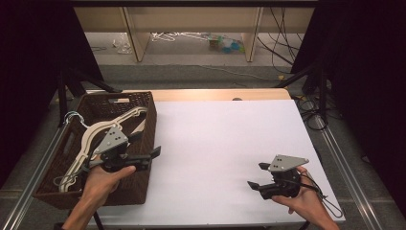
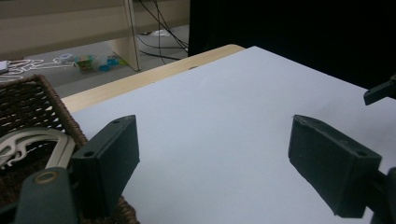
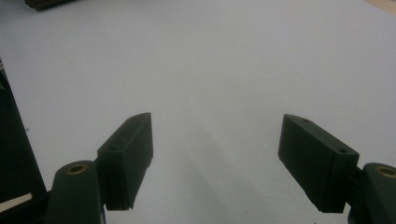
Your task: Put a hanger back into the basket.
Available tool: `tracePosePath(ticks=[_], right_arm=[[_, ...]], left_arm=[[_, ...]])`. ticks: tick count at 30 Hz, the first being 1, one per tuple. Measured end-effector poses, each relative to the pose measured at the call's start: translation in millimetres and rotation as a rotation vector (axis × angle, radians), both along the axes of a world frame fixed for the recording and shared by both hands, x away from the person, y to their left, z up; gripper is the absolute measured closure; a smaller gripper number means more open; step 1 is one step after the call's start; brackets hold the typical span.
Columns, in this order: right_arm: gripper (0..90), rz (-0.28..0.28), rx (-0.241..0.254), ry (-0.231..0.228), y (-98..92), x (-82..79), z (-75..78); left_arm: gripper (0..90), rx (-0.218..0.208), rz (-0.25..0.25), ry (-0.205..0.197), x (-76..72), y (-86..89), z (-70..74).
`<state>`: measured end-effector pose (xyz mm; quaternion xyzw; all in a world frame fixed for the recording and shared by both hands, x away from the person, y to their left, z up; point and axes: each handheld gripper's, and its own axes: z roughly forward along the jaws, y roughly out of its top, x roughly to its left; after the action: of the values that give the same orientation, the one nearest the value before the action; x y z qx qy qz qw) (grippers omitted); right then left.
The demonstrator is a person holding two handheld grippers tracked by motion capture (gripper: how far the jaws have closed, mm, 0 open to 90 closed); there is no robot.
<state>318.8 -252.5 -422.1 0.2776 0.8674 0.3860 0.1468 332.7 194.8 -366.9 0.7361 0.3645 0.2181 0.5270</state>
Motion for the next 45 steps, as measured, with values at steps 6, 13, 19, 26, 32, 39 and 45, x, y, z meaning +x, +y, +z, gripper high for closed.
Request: tracePosePath(ticks=[6,13,19,26,32,39,45], right_arm=[[27.4,-0.007,0.009,0.000,1.1,-1.7,0.5],[27.2,-0.002,0.025,-0.014,2.0,-2.2,0.7],[26.4,-0.001,0.034,-0.012,2.1,-2.7,-0.5],[25.9,-0.012,0.045,-0.014,1.1,-4.0,-0.2],[24.1,-0.015,0.059,-0.027,1.1,-5.2,0.7],[21.3,-0.026,0.089,-0.039,1.7,-9.7,3.8],[21.3,-0.024,0.093,-0.051,4.2,-14.6,2.8]], left_arm=[[16.2,0.002,-0.010,0.002,-3.9,-9.0,-5.7],[16.3,0.010,-0.033,-0.005,-6.5,-18.7,-8.5],[16.4,0.010,-0.049,0.004,-12.1,-27.6,-7.8],[16.4,0.015,-0.101,0.012,-23.2,-47.3,-10.8],[16.4,0.038,-0.147,0.015,-31.2,-61.0,-19.8],[16.4,0.045,-0.138,0.026,-33.6,-58.9,-32.1],[16.4,0.035,-0.127,0.035,-34.2,-55.3,-42.3]])
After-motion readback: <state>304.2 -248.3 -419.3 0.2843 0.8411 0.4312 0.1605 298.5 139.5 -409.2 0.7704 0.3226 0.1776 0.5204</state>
